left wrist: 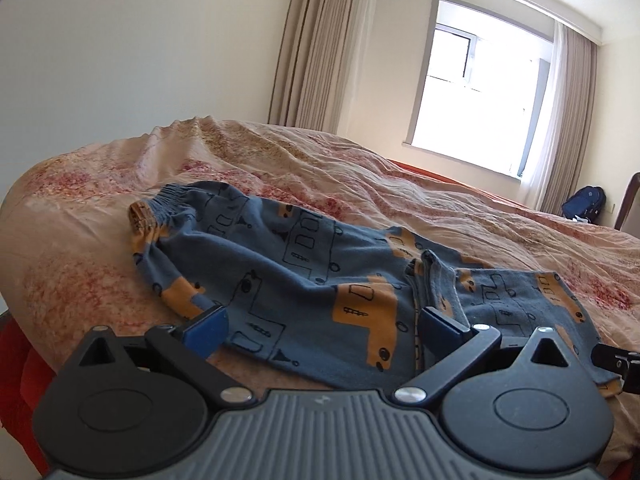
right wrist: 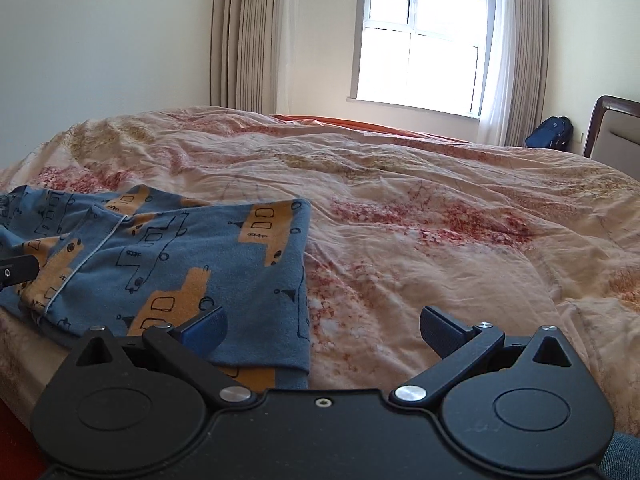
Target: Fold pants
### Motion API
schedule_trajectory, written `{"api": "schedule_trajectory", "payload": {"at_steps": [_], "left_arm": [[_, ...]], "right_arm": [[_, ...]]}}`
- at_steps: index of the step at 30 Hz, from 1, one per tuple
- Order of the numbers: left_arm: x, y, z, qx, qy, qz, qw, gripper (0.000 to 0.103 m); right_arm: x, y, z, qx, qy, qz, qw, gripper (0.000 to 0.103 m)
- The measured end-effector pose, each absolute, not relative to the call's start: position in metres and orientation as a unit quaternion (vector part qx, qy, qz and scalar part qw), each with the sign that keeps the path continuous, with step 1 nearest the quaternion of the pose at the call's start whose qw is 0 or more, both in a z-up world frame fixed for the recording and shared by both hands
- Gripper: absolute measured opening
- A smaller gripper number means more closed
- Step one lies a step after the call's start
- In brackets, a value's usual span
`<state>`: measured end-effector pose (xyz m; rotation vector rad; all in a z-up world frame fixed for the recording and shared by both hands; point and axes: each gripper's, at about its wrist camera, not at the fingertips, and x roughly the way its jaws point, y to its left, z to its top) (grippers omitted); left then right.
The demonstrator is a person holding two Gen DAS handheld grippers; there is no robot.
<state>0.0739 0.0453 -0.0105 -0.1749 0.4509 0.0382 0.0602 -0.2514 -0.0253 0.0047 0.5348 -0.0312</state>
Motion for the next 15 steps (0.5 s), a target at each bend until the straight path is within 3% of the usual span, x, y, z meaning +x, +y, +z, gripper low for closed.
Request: {"api": "schedule_trajectory", "payload": {"at_steps": [8, 15], "left_arm": [[0.109, 0.119, -0.007, -0.066, 0.204, 0.107, 0.971, 0.103], [0.146, 0.153, -0.01, -0.108, 0.21, 0.061, 0.97, 0.103]], "right_arm": [[0.065, -0.209, -0.02, -0.018, 0.205, 0.079, 0.975, 0.102], [0.094, -0.173, -0.026, -0.025, 0.193, 0.116, 0.974, 0.102]]}}
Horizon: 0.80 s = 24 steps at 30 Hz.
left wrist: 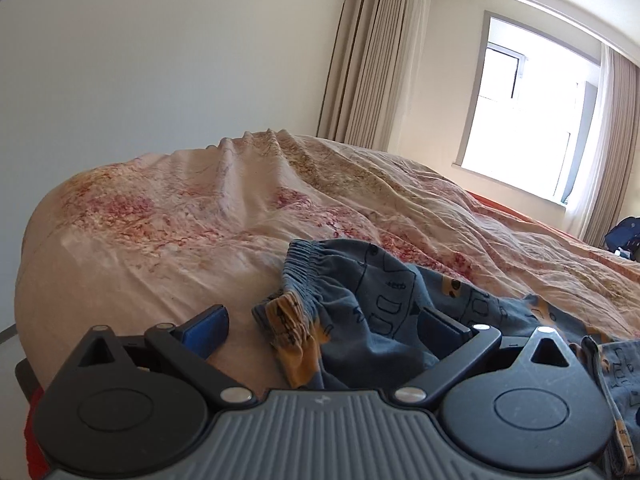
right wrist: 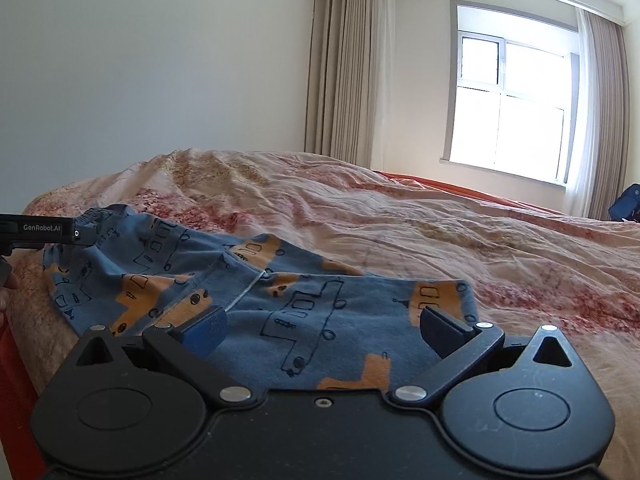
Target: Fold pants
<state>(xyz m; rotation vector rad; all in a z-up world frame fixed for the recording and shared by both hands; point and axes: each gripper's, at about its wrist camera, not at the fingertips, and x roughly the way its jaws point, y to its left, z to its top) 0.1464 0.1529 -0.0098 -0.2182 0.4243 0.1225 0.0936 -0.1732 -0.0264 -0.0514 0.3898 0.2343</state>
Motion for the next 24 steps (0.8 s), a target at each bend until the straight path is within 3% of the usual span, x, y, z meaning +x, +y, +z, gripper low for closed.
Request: {"api": "schedule_trajectory", "payload": {"at_steps": [3, 6, 8, 11, 13, 17, 24], "left_arm": [[0.15, 0.165, -0.015, -0.161, 0.203, 0.018, 0.966, 0.102], [0.144, 0.172, -0.019, -0.196, 0.184, 0.015, 0.963, 0.086], [0.141, 0.173, -0.022, -0.199, 0.183, 0.031, 0.962, 0.061], [0.139, 0.18, -0.024, -0.221, 0.181, 0.051, 0.957, 0.037], [0.137, 0.183, -0.021, -0.227, 0.182, 0.054, 0.955, 0.026], [0.132, 0.173, -0.003, -0.204, 0.164, 0.053, 0.964, 0.02], [0.125, 0.126, 0.047, -0.13, 0.125, 0.004, 0.984, 0.02]], "right_arm": [[0.098, -0.166, -0.038, -0.031, 0.198, 0.123, 0.972, 0.102], [0.098, -0.165, -0.048, -0.036, 0.2, 0.122, 0.972, 0.103], [0.098, -0.166, -0.05, -0.033, 0.196, 0.123, 0.972, 0.103], [0.097, -0.166, -0.051, -0.035, 0.193, 0.123, 0.973, 0.103], [0.096, -0.166, -0.051, -0.036, 0.191, 0.123, 0.973, 0.103], [0.093, -0.168, -0.05, -0.035, 0.19, 0.123, 0.974, 0.103], [0.089, -0.18, -0.04, -0.02, 0.185, 0.096, 0.978, 0.103]]}}
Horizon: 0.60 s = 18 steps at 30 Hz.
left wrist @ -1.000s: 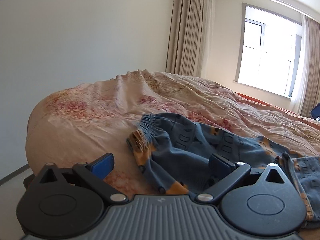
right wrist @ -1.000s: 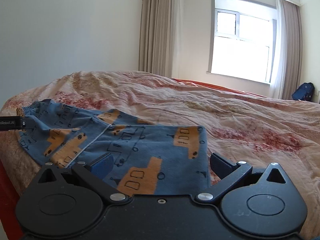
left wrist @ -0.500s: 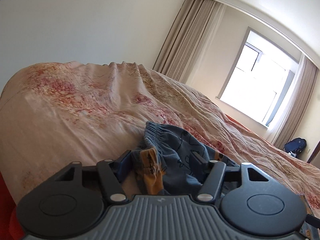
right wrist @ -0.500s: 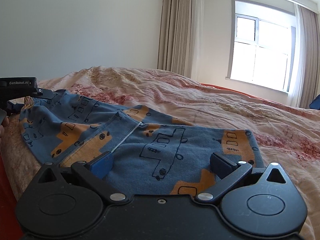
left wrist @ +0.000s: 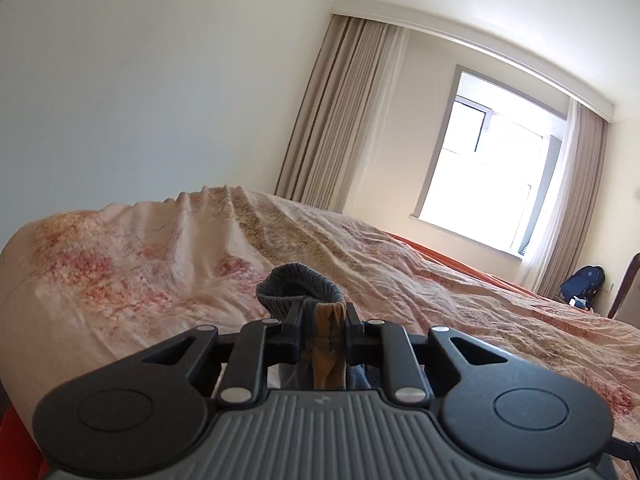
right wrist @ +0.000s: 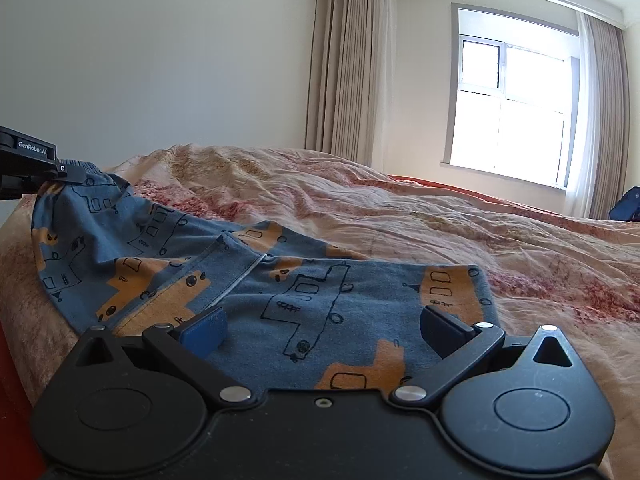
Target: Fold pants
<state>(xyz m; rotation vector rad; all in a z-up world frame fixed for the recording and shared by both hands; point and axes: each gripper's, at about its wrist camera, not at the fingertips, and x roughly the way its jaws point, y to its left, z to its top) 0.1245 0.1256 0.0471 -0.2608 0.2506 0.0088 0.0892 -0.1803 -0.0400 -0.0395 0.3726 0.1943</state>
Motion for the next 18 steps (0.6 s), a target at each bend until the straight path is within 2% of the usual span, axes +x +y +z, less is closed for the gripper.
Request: {"api": "schedule_trajectory", "payload": {"at_steps": [9, 18], "left_arm": [[0.109, 0.026, 0.094, -0.033, 0.087, -0.105, 0.99, 0.02], [0.098, -0.078, 0.07, 0.044, 0.125, -0.195, 0.972, 0.02]], "right_arm": [[0.078, -0.232, -0.008, 0.046, 0.191, 0.054, 0.979, 0.103], [0.078, -0.318, 0.018, 0.149, 0.187, 0.035, 0.97, 0.103]]}}
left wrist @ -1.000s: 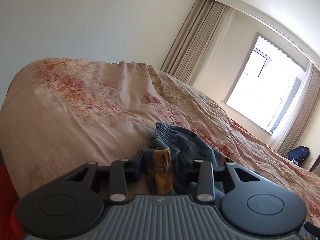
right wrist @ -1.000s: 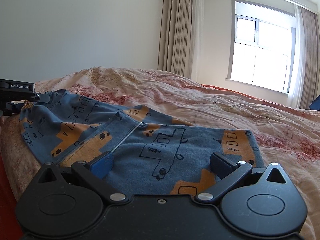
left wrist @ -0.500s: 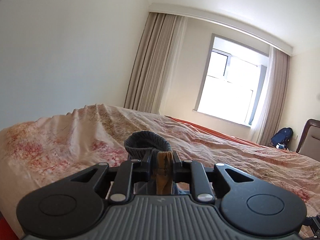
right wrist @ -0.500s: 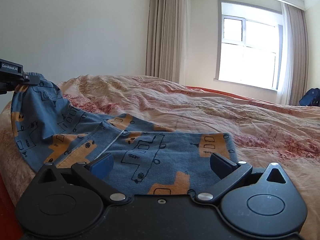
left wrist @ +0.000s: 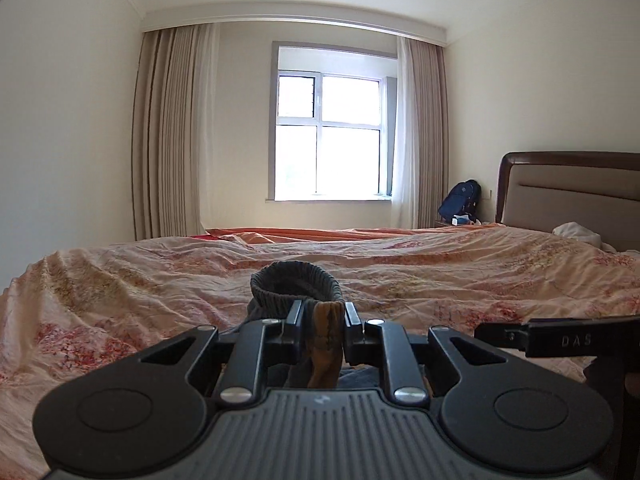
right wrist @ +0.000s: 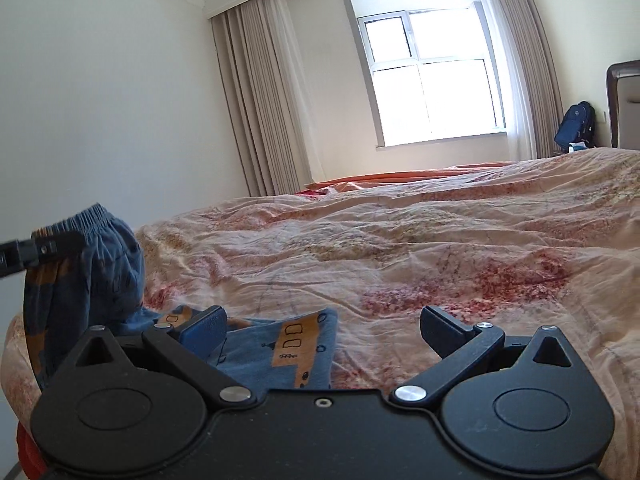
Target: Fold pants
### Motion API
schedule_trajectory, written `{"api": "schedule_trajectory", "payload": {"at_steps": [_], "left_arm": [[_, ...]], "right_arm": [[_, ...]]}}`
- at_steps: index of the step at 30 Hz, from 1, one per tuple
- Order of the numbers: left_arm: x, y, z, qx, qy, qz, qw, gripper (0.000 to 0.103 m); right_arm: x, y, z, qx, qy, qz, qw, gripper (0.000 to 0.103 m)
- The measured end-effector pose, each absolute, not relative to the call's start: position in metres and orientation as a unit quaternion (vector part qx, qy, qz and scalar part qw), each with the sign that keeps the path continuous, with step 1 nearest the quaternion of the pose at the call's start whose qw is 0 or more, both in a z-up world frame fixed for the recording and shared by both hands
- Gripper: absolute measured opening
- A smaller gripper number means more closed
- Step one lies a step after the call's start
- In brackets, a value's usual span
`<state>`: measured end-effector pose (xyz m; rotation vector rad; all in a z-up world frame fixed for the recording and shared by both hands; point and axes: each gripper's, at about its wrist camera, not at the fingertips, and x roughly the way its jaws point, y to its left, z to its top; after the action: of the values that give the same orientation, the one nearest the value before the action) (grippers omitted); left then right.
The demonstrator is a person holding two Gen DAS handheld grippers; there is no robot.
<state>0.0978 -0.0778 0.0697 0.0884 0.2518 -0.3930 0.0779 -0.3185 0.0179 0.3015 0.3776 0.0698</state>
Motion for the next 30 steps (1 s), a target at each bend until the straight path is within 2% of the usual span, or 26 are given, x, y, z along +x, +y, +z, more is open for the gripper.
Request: {"api": "schedule_trajectory", "payload": {"at_steps": [6, 7, 8, 10, 12, 14, 16, 22, 30], "left_arm": [[0.093, -0.127, 0.031, 0.093, 0.157, -0.223, 0.958, 0.022], [0.092, -0.131, 0.025, 0.098, 0.163, -0.226, 0.955, 0.029], [0.091, -0.133, 0.019, 0.101, 0.171, -0.231, 0.952, 0.044], [0.086, -0.134, 0.011, 0.103, 0.175, -0.234, 0.951, 0.058], [0.08, -0.13, 0.006, 0.107, 0.175, -0.23, 0.951, 0.063], [0.074, -0.124, 0.005, 0.106, 0.173, -0.225, 0.953, 0.077], [0.07, -0.116, 0.004, 0.11, 0.176, -0.217, 0.954, 0.081], [0.05, -0.106, -0.009, 0.142, 0.184, -0.21, 0.95, 0.081], [0.041, -0.115, -0.02, 0.207, 0.177, -0.211, 0.939, 0.073]], "right_arm": [[0.097, -0.349, 0.018, 0.191, 0.205, 0.076, 0.957, 0.103], [0.1, -0.352, 0.016, 0.201, 0.204, 0.088, 0.954, 0.103], [0.104, -0.354, 0.013, 0.215, 0.204, 0.102, 0.95, 0.103], [0.109, -0.357, 0.007, 0.239, 0.21, 0.13, 0.939, 0.103], [0.112, -0.357, 0.001, 0.255, 0.217, 0.157, 0.929, 0.103], [0.115, -0.355, -0.003, 0.266, 0.228, 0.183, 0.919, 0.103], [0.12, -0.349, -0.006, 0.268, 0.24, 0.208, 0.91, 0.103], [0.132, -0.33, -0.009, 0.244, 0.26, 0.28, 0.891, 0.102], [0.149, -0.309, -0.018, 0.192, 0.287, 0.293, 0.892, 0.08]]}}
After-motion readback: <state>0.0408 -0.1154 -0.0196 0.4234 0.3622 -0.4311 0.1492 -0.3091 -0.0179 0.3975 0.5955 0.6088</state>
